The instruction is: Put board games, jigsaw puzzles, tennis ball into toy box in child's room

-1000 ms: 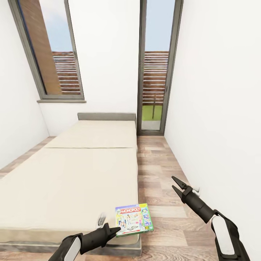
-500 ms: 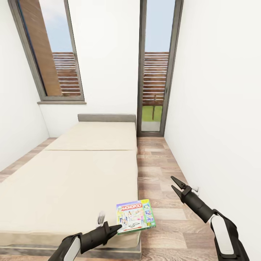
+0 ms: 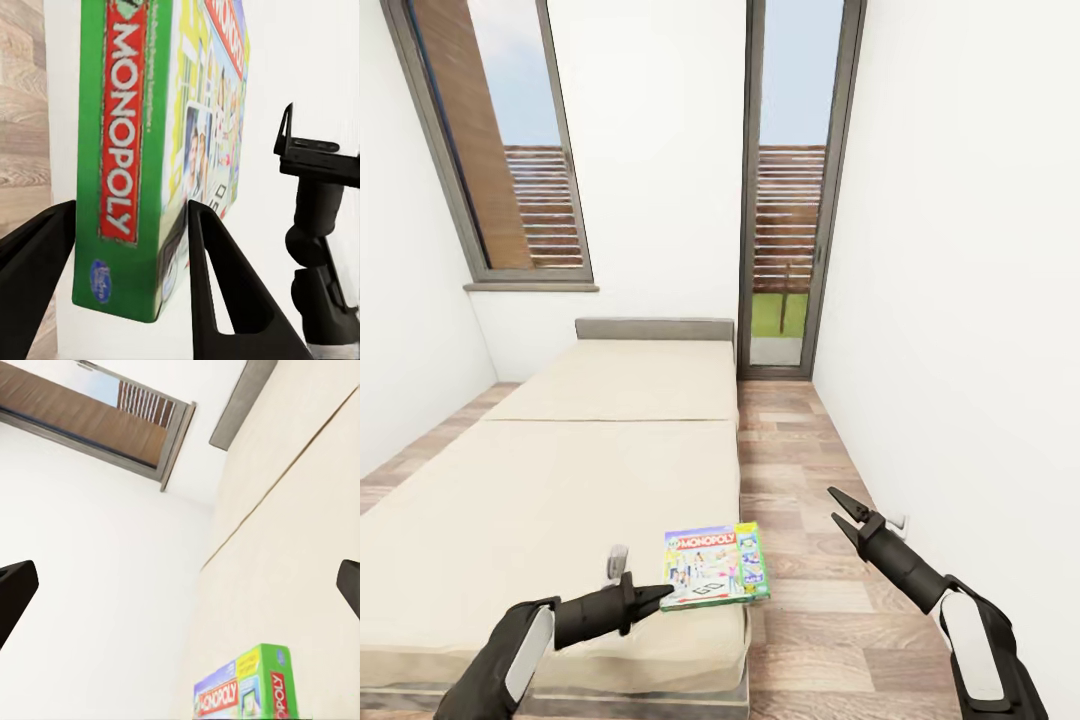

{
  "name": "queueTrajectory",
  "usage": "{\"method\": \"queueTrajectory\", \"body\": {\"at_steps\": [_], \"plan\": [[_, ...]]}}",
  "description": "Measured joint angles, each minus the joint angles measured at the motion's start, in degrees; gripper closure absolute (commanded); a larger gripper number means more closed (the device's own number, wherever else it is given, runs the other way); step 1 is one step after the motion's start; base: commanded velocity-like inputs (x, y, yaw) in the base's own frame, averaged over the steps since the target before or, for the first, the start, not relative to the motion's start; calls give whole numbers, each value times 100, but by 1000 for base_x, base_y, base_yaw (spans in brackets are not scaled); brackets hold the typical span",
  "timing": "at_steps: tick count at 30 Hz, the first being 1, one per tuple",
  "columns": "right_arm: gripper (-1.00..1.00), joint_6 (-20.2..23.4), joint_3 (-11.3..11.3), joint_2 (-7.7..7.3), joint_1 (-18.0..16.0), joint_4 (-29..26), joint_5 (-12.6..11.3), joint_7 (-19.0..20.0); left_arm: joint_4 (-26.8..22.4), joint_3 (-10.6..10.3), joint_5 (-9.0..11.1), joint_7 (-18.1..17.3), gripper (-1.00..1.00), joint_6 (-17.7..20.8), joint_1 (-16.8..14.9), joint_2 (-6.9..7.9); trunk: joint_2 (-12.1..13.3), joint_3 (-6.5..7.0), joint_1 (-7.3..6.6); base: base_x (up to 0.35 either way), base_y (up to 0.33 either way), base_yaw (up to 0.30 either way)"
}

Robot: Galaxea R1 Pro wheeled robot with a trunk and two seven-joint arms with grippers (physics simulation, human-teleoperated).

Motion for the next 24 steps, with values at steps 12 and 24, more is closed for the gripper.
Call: {"method": "queueTrajectory", "body": {"at_steps": [12, 24], "plan": [[-100, 9, 206, -6, 13, 1, 17, -65, -774, 24, 34, -196, 100, 502, -46, 936, 481, 215, -264, 0, 0, 0], [-100, 7, 386, -9, 17, 18, 27, -134, -778, 33, 0, -1658, 100, 479, -610, 2290, 963, 431, -527, 0, 0, 0]]}}
